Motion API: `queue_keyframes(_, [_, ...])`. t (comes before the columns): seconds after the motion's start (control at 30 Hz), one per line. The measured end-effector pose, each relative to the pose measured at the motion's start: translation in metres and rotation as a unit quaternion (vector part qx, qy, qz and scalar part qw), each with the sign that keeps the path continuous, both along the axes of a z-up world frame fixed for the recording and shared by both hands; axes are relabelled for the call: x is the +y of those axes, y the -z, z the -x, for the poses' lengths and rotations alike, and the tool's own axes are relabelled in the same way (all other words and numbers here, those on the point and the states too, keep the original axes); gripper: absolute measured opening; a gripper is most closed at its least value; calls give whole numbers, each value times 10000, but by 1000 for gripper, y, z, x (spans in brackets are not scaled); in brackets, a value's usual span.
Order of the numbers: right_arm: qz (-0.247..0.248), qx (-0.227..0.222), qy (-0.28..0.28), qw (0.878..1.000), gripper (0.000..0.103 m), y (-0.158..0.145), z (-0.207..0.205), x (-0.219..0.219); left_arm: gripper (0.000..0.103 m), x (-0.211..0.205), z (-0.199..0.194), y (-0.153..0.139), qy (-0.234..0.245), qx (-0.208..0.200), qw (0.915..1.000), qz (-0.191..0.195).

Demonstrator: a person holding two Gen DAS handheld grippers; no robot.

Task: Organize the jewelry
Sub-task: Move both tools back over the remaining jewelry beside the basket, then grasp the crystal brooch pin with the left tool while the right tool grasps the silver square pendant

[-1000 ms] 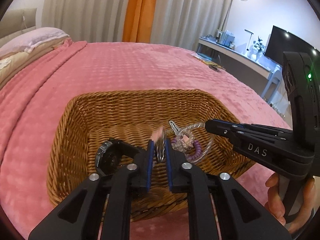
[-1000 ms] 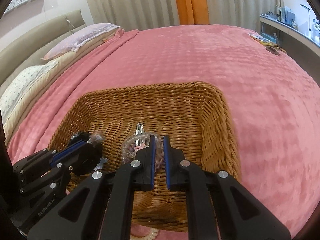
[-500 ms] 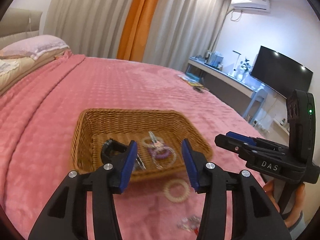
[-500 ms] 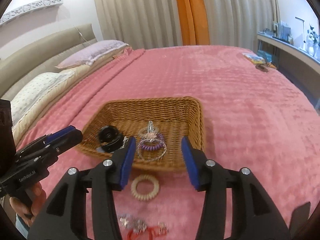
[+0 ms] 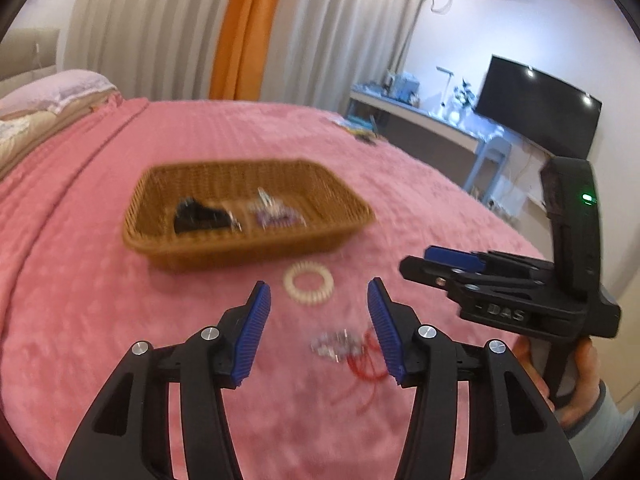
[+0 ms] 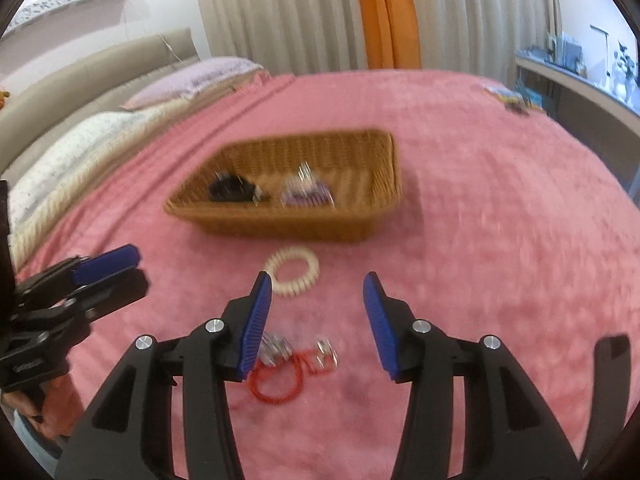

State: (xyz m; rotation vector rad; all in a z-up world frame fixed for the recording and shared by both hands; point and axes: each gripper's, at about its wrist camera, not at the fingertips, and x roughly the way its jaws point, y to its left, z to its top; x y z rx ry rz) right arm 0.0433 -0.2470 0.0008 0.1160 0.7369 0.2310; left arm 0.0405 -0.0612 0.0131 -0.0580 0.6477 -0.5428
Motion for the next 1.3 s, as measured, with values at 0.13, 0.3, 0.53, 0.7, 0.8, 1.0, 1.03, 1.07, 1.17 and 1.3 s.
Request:
queue_keyframes(0.13, [-104,310,158,9993,44,39,-2,-6,49,-7,0,27,126,322,9994,-95])
queue_keyframes(0.3, [-301,437,217,9984,44,54,-2,-13,49,-17,-3,47,218,567,9979,-224])
queue_keyframes(0.53, [-240,515,212,9982,44,60,-4,-9,49,-40,-16,68,77,860,9939,-684])
queue_keyframes(0.7, [-378,582,229,9973,44,62,-7,-14,47,-48,-29,74,16,1048,9915,-766])
queue_keyframes(0.8, [-363,553,209,9976,44,62,-6,-14,47,-51,-29,76,29,1002,9913,-850])
queue_keyframes(1.0, [-413,553,237,9973,44,63,-6,-17,14,-51,-31,75,-2,1015,9922,-725])
queue_keyframes(1.03, [-434,560,241,9972,44,63,-6,-18,0,-49,-33,75,-65,1036,9921,-710])
queue_keyframes(1.07, [-449,567,243,9971,44,63,-6,-18,0,-47,-35,77,-82,1128,9915,-642])
queue_keyframes(1.17, [-441,581,231,9971,44,63,-7,-17,0,-34,-38,77,-120,1248,9916,-328])
queue_keyframes(1.3, [-425,583,221,9972,44,64,-6,-16,0,-26,-37,75,-155,1293,9914,-128])
